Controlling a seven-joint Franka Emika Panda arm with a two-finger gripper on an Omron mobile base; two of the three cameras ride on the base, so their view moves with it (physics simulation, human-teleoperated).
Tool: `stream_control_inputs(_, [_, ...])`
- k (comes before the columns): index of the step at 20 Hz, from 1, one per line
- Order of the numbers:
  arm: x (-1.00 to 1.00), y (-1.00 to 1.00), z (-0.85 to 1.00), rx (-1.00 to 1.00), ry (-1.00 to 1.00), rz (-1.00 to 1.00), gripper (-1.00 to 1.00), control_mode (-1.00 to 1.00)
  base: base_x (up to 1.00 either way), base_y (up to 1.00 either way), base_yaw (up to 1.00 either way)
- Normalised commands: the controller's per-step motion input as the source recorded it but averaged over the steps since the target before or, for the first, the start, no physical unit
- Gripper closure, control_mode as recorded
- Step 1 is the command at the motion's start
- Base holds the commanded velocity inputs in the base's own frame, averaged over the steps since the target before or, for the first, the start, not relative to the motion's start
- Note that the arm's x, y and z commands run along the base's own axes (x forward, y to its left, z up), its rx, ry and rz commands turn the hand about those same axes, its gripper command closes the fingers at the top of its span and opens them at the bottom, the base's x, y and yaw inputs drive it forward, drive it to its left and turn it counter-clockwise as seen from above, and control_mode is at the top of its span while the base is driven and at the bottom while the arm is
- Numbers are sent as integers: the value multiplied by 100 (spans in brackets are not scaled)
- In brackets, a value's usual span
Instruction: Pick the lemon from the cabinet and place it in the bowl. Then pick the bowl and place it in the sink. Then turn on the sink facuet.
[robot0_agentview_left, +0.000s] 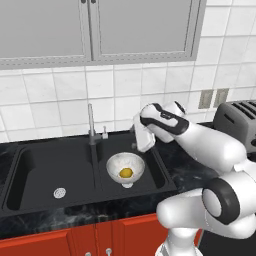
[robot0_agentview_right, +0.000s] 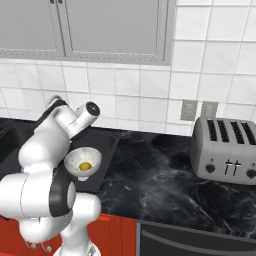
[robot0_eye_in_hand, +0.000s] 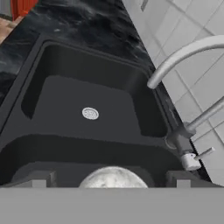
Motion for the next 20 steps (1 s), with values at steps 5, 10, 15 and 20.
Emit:
stream_control_inputs(5, [44,26,-2,24,0,-34,-100,-100,0,0,0])
stream_control_inputs(10, [55,2,-13,33,1,-6,-100,-100,0,0,0])
stream_control_inputs(15, [33,0,-24,24,0,4,-100,-100,0,0,0])
stream_control_inputs(20, [42,4,-31,7,0,0,-100,-100,0,0,0])
